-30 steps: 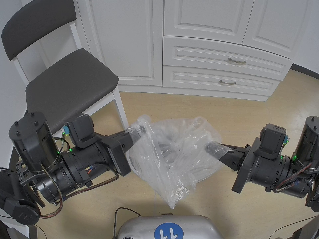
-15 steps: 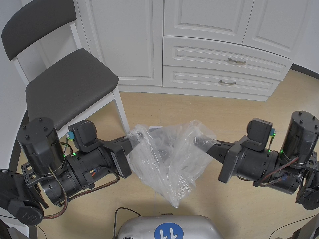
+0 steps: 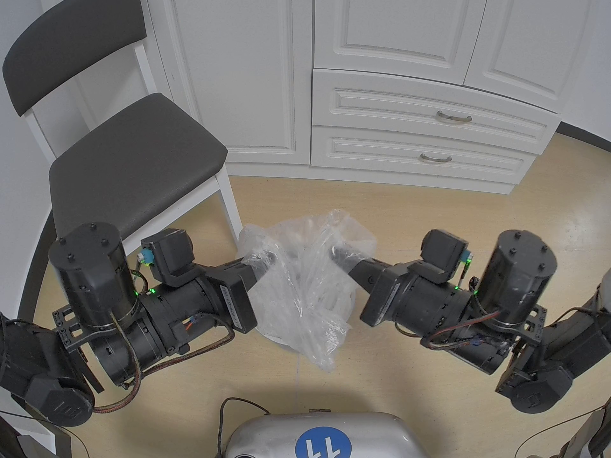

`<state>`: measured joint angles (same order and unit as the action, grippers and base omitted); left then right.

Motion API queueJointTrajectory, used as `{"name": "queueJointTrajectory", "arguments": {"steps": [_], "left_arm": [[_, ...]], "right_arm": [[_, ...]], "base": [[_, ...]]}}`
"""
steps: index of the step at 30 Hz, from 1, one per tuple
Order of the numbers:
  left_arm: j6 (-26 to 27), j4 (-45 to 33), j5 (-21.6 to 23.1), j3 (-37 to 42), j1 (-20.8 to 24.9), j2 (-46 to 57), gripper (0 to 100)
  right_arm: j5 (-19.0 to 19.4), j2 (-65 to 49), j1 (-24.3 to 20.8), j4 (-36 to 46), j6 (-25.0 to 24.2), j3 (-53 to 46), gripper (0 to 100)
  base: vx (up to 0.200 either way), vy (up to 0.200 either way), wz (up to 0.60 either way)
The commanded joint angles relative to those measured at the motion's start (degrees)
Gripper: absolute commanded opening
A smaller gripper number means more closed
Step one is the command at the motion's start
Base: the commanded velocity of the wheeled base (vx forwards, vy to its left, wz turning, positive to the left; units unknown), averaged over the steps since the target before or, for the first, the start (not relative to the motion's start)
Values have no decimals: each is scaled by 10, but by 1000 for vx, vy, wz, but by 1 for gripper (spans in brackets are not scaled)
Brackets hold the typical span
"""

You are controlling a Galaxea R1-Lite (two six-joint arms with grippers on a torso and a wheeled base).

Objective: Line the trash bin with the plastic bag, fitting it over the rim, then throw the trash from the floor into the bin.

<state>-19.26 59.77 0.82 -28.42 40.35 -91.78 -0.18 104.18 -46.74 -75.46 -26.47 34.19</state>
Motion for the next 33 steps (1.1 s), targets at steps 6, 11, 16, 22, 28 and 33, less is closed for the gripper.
{"name": "queueJointTrajectory", "arguments": {"steps": [6, 11, 16, 22, 28, 33], "left_arm": [[-5, 2, 5, -12, -31, -60, 0], [-10, 27, 7, -22, -40, -97, 0], [-27, 76, 9, -26, -45, -132, 0], [-53, 126, 9, -63, -40, -190, 0], [-71, 130, 5, -105, -7, -213, 0], [-74, 132, 4, -114, -4, -230, 0]], "right_arm": [[6, 106, 18, -16, -51, 32, 0], [6, 173, 43, -39, -64, 55, 0], [7, 203, 67, -40, -65, 70, 0], [9, 209, 103, -40, -65, 83, 0], [17, 190, 142, -39, -64, 85, 0], [29, 164, 167, -33, -65, 81, 0]], "base": [[0, 0, 0], [0, 0, 0], [0, 0, 0], [0, 0, 0], [0, 0, 0], [0, 0, 0]]}}
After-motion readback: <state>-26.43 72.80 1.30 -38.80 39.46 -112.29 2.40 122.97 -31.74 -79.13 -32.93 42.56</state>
